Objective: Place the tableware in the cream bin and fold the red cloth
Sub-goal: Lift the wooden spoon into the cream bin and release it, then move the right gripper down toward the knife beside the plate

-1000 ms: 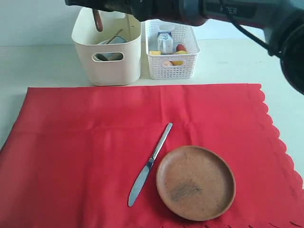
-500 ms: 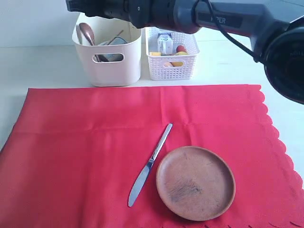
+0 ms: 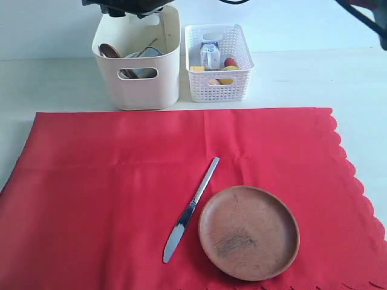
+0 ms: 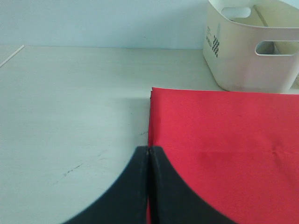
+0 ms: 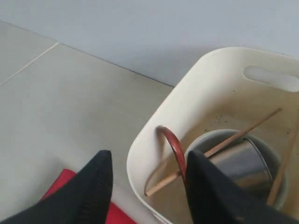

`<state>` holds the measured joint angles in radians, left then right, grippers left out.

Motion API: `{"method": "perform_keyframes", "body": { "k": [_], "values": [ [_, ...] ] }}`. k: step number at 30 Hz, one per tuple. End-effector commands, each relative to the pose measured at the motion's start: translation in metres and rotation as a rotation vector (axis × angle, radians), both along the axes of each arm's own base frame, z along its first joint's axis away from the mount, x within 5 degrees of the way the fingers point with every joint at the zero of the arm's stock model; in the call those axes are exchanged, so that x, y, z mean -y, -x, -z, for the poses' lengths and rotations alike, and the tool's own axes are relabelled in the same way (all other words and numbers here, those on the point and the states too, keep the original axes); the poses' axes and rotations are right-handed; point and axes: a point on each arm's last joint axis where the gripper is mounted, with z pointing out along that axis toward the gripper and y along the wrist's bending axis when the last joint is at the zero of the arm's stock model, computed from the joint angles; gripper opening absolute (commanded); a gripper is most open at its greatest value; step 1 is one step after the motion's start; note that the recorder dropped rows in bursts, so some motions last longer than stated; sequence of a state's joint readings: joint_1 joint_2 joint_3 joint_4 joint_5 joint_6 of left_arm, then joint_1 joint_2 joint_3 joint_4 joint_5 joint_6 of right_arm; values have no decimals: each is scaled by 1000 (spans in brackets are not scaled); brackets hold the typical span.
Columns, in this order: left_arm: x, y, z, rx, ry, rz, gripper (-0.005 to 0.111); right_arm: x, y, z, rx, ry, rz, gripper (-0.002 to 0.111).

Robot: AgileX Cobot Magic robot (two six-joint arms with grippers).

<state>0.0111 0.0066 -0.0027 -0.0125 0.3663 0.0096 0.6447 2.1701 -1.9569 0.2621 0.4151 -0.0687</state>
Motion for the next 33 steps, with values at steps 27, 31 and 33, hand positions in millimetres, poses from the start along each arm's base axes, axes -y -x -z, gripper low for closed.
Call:
{"method": "perform_keyframes", "body": {
  "k": [27,31,33],
  "values": [
    [0,0,-1,17,-3,-2,0,44,86,-45,-18,76,-117,0],
    [0,0,-1,17,-3,-2,0,69,115,-35,-13,103,-110,0],
    [0,0,-1,17,-3,-2,0,82,130,-33,-5,119,-114,0]
  ]
}}
